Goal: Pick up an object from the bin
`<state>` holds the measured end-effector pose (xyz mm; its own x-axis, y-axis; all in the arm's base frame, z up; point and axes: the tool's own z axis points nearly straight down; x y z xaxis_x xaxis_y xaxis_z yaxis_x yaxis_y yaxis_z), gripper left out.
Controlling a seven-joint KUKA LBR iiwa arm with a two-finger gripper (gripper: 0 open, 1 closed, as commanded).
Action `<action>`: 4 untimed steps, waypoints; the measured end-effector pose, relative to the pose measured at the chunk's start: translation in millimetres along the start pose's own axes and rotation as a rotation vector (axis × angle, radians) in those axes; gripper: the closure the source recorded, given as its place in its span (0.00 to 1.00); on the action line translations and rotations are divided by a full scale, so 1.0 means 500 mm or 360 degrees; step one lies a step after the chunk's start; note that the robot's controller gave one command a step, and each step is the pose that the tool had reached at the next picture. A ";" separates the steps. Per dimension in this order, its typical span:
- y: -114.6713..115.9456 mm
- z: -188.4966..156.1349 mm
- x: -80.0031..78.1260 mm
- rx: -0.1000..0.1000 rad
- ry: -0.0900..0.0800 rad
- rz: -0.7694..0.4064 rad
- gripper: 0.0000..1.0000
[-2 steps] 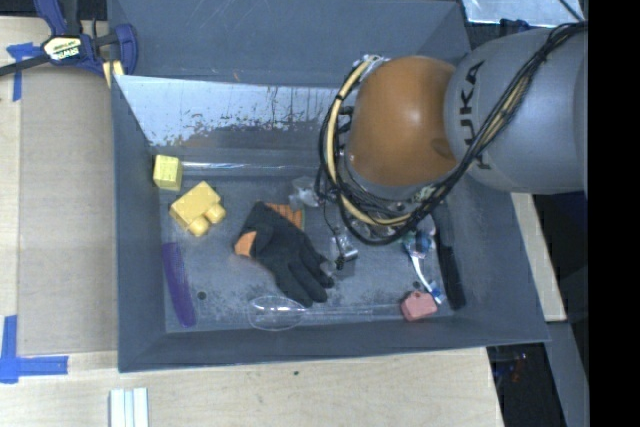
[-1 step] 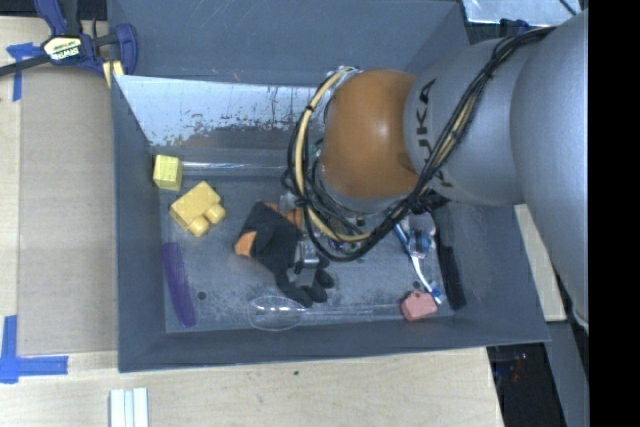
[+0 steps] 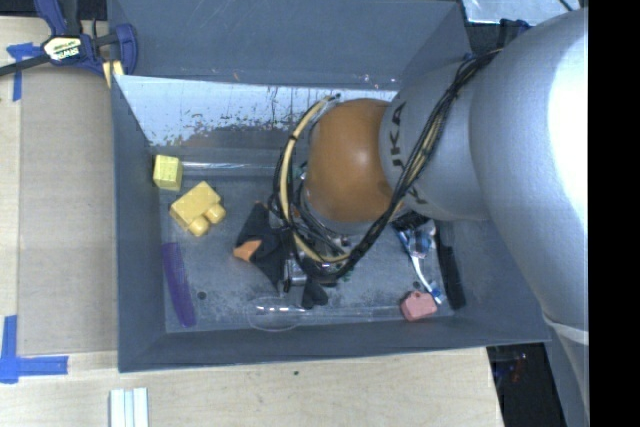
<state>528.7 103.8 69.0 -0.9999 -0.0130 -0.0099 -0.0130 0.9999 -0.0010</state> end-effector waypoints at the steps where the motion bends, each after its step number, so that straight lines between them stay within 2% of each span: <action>1: 0.039 -0.009 0.034 -0.0009 -0.0019 0.0198 1.00; 2: 0.039 -0.009 0.034 -0.0009 -0.0019 0.0198 1.00; 3: 0.038 -0.037 0.039 -0.0006 -0.0006 0.0197 1.00; 4: 0.038 -0.095 0.035 -0.0009 -0.0015 0.0196 1.00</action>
Offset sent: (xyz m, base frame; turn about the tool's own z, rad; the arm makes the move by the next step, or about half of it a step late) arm 0.0000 0.0000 0.0000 0.0000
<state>510.3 122.5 116.6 -0.9938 0.1098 -0.0193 0.1097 0.9939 0.0061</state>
